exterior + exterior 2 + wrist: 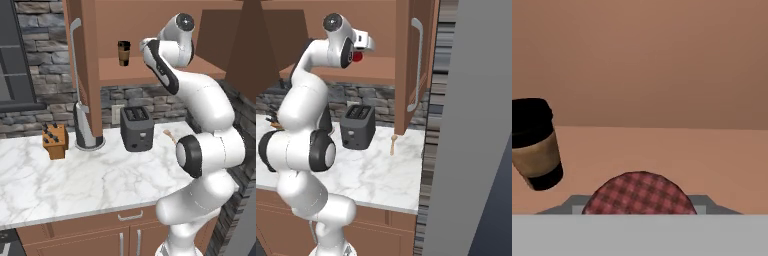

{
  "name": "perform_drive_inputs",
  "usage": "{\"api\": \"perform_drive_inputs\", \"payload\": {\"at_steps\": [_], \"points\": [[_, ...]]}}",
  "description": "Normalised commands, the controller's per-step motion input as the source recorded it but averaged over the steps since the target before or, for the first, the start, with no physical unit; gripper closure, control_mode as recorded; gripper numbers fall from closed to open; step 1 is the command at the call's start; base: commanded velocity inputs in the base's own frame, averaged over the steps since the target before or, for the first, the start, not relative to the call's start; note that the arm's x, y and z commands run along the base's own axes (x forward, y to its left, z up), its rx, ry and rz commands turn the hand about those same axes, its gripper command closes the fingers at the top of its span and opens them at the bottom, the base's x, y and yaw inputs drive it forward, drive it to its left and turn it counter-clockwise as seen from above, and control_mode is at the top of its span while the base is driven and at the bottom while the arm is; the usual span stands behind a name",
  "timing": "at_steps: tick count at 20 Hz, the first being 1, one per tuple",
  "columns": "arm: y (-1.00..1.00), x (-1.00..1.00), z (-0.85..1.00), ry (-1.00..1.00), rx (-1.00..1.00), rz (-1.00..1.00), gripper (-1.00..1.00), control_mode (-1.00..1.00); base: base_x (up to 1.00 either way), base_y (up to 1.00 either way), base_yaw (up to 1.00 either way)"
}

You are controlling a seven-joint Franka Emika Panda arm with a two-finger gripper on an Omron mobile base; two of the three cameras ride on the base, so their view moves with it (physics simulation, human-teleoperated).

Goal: Pick the jam and jam from the counter and place them in the cabinets closest to them.

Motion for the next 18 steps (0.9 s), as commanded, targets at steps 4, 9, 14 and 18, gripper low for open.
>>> {"api": "perform_drive_inputs", "payload": {"at_steps": [4, 9, 14, 18], "points": [[0.00, 0.58, -0.11, 0.01, -0.01, 0.00, -1.00, -1.00, 0.00, 0.00, 0.00], [0.00, 0.41, -0.01, 0.00, 0.00, 0.00, -1.00, -1.00, 0.00, 0.00, 0.00], [0.00, 0.20, 0.00, 0.03, 0.00, 0.00, -1.00, -1.00, 0.00, 0.00, 0.00], [0.00, -0.26, 0.07, 0.03, 0.00, 0.02, -1.00, -1.00, 0.00, 0.00, 0.00]]}}
